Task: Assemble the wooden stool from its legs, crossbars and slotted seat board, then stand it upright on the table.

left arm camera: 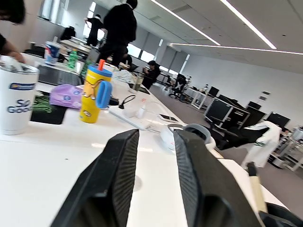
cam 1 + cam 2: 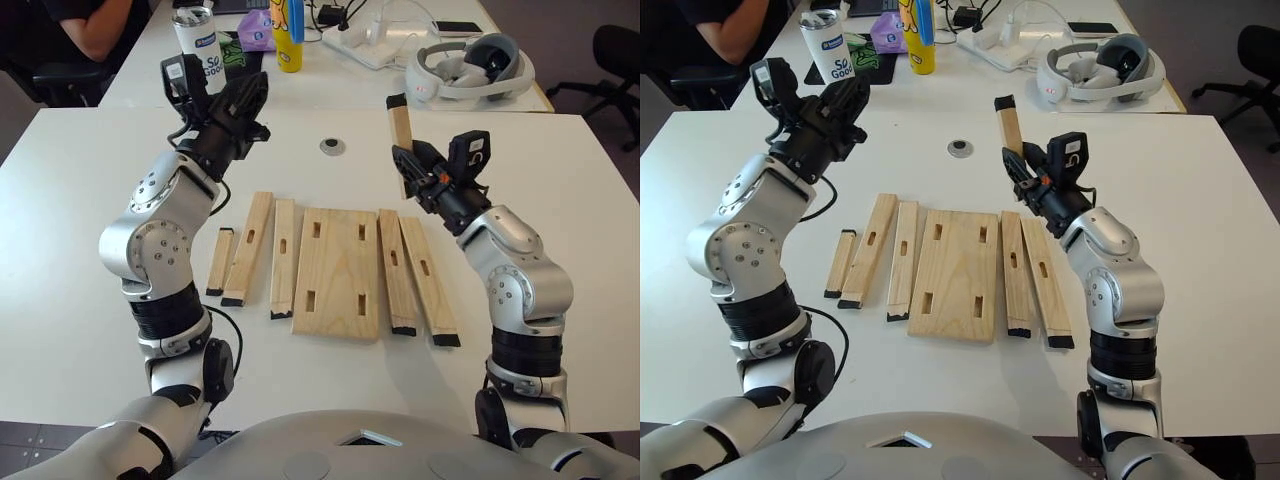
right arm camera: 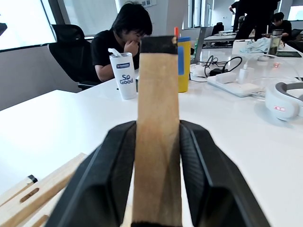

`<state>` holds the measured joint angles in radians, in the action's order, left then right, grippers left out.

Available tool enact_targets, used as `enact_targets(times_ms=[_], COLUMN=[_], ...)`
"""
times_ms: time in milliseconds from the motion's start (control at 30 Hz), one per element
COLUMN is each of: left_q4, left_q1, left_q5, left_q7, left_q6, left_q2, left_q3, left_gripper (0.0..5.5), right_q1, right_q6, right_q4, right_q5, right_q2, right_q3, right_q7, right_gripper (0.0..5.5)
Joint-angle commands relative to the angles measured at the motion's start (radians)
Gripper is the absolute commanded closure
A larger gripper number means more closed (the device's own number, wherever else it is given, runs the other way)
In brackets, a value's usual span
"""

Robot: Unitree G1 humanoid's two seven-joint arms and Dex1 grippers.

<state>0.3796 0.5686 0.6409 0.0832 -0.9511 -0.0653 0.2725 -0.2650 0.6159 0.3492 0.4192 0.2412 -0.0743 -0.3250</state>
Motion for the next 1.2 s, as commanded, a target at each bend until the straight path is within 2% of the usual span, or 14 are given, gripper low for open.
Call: enact_targets(times_ms=[33,133,233,467,933,1200], left_q4=[0.003,-0.008,-0.023,-0.08,-0.08,-0.046], left_q1=[0.028,0.035,0.035,0.059,0.036,0.012], left_q5=[0.06,0.084,0.094,0.19,0.225,0.235], left_q7=[-0.012,-0.004,0.005,-0.04,-0.058,-0.073], left_q6=[-0.071,-0.097,-0.116,-0.169,-0.211,-0.218], left_q2=[0.005,0.006,0.007,0.066,0.056,0.055], left_q3=[-0.018,-0.046,-0.077,-0.031,-0.071,-0.073], left_gripper=[3.36,3.04,3.04,3.04,3.04,4.14], right_q1=[0.0,0.009,0.015,0.033,0.075,0.076], right_q6=[-0.023,-0.033,-0.043,-0.094,-0.147,-0.153], right_q4=[0.018,0.028,0.037,0.056,0.082,0.082], right_q5=[0.0,0.005,0.016,0.001,0.009,0.009], right_q2=[-0.025,-0.036,-0.043,-0.037,-0.037,-0.032], right_q3=[0.014,0.012,0.029,0.097,0.14,0.142], right_q7=[0.013,0.015,-0.004,-0.059,-0.101,-0.105], right_gripper=[4.18,4.18,4.18,4.18,4.18,4.18])
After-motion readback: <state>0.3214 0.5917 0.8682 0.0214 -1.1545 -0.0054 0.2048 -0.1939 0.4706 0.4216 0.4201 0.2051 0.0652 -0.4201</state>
